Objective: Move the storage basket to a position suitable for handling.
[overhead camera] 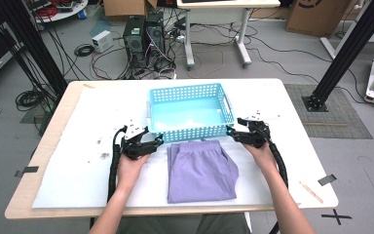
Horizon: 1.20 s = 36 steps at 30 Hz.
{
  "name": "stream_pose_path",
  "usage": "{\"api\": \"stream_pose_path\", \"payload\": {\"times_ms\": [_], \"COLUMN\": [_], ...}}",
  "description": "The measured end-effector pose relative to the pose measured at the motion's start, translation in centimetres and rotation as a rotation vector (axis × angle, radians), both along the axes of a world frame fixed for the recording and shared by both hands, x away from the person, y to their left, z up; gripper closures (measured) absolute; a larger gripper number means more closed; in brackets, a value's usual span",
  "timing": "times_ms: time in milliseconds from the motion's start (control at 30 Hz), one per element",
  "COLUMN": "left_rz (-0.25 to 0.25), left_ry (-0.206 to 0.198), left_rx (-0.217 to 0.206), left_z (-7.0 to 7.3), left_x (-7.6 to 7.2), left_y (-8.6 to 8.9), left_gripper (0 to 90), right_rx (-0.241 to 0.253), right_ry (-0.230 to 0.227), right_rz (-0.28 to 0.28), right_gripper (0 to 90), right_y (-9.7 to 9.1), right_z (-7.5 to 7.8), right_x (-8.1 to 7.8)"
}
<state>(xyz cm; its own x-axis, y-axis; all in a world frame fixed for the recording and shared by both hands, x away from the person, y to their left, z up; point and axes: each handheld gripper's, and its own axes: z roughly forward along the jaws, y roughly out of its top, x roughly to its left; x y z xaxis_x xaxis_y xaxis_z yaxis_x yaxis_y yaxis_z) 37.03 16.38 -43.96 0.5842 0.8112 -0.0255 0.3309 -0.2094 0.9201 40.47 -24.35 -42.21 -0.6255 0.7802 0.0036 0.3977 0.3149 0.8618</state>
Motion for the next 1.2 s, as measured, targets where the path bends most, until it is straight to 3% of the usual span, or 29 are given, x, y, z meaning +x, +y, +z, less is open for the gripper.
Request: {"api": "stream_pose_path", "payload": {"times_ms": [133,300,433,700,1200], "left_rz": [-0.012,-0.003,0.001,0.006,-0.002], "left_ry": [0.015,0.018,0.018,0.009,0.009], "left_rx": [0.010,0.013,0.039,0.040,0.019], "left_z": [0.0,-0.1,-0.3,-0.4,-0.6], "left_x": [0.3,0.7,0.9,1.0,1.4], "left_y": [-0.2,-0.1,-0.2,-0.3,-0.2], "left_gripper": [35.5,37.7,48.3,48.2,48.8], "right_rx": [-0.063,-0.058,-0.071,-0.068,-0.079], "right_ry": [0.000,-0.020,-0.028,-0.039,-0.028], "right_rz": [0.009,-0.006,-0.022,-0.074,-0.071], "right_gripper": [48.0,58.3,57.9,55.2,60.0], "right_y": [0.9,0.9,1.1,1.8,1.4], "right_z": [-0.6,-0.3,-0.2,-0.4,-0.2], "right_x": [0.2,0.0,-0.1,-0.1,-1.1]}}
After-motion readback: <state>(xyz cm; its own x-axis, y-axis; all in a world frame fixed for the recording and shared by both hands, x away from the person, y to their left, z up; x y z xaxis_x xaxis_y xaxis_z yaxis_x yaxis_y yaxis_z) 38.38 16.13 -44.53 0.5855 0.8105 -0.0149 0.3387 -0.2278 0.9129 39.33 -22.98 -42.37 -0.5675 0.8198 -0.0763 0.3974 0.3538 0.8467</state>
